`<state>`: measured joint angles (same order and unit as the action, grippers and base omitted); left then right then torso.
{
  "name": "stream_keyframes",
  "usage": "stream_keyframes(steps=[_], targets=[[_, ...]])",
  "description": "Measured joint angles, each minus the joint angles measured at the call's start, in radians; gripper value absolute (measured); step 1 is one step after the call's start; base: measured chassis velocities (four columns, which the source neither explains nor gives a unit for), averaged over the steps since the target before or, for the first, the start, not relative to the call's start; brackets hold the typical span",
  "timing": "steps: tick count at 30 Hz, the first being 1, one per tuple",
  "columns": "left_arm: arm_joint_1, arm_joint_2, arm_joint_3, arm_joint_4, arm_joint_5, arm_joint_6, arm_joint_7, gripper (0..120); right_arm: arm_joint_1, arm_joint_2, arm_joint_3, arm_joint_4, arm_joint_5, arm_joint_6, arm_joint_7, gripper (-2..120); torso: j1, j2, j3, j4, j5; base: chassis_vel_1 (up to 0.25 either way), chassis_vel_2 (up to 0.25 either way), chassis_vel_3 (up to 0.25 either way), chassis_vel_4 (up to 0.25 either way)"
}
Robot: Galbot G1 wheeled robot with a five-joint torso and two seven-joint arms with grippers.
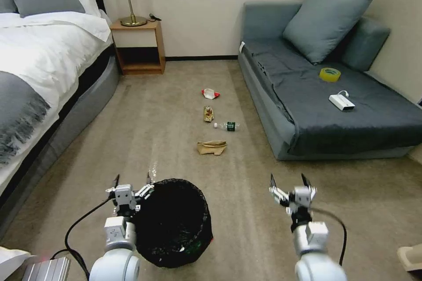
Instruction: Pick up the trash bin, then pick up the garbage on the floor and place it into the trash bin.
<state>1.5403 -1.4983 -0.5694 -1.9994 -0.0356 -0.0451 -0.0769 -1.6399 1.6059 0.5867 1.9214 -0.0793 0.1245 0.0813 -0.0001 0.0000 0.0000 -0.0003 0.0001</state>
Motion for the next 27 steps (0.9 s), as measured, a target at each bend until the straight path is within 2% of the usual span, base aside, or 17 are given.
stream_keyframes(steps=[5,6,7,8,9,10,11,13,14,18,22,27], targets=[[0.005,0.007,-0.006,-0.031,-0.006,0.018,0.02,100,-0.007,0.002,-0.005,0.012,0.009,0.028,-0.019,100,0.0,0.0,0.0,0.0003,-0.0001,0.0,0.0,0.0,0.0],[0.007,0.013,-0.009,-0.06,-0.019,0.072,0.02,100,-0.009,0.002,-0.006,0.021,0.014,0.036,-0.028,100,0.0,0.0,0.0,0.0004,-0.0003,0.0,0.0,0.0,0.0],[0.02,0.048,-0.017,-0.118,-0.065,0.21,0.019,100,-0.012,0.002,-0.007,0.03,0.018,0.038,-0.034,100,0.0,0.0,0.0,0.0002,-0.0001,0.0,0.0,0.0,0.0],[0.03,0.069,-0.018,-0.139,-0.104,0.272,0.019,100,-0.013,0.002,-0.008,0.032,0.019,0.039,-0.034,100,0.0,0.0,0.0,0.0003,-0.0002,0.0,0.0,0.0,0.0],[0.03,0.069,-0.018,-0.139,-0.104,0.272,0.019,100,-0.013,0.002,-0.008,0.032,0.019,0.039,-0.034,100,0.0,0.0,0.0,0.0003,-0.0002,0.0,0.0,0.0,0.0],[0.035,0.08,-0.018,-0.148,-0.129,0.3,0.018,100,-0.013,0.002,-0.008,0.033,0.019,0.039,-0.035,100,0.0,0.0,0.0,0.0004,-0.0002,0.0,0.0,0.0,0.0],[0.053,0.124,-0.012,-0.177,-0.227,0.381,0.002,100,-0.014,0.002,-0.011,0.037,0.02,0.039,-0.035,100,0.0,0.0,0.0,0.0003,-0.0003,0.0,0.0,0.0,0.0],[0.083,0.204,-0.013,-0.206,-0.354,0.465,-0.017,100,-0.015,0.006,-0.013,0.04,0.023,0.04,-0.036,100,0.0,0.0,0.0,0.0003,-0.0002,0.0,0.0,0.0,0.0],[0.083,0.204,-0.013,-0.206,-0.354,0.465,-0.017,100,-0.015,0.006,-0.013,0.04,0.023,0.04,-0.036,100,0.0,0.0,0.0,0.0003,-0.0002,0.0,0.0,0.0,0.0],[0.119,0.302,-0.026,-0.211,-0.463,0.527,-0.074,100,-0.015,0.005,-0.015,0.022,0.025,0.056,-0.036,100,0.0,0.0,0.0,0.0004,-0.0002,0.0,0.0,0.0,0.0],[0.125,0.322,-0.041,-0.184,-0.469,0.543,-0.082,100,-0.021,0.004,-0.015,0.008,0.03,0.072,-0.036,100,0.0,0.0,0.0,0.0004,-0.0003,0.0,0.0,0.0,0.0],[0.109,0.319,-0.036,-0.14,-0.469,0.549,-0.077,100,-0.023,0.004,-0.016,-0.006,0.031,0.085,-0.035,100,0.0,0.0,0.0,0.0002,-0.0002,0.0,0.0,0.0,0.0]])
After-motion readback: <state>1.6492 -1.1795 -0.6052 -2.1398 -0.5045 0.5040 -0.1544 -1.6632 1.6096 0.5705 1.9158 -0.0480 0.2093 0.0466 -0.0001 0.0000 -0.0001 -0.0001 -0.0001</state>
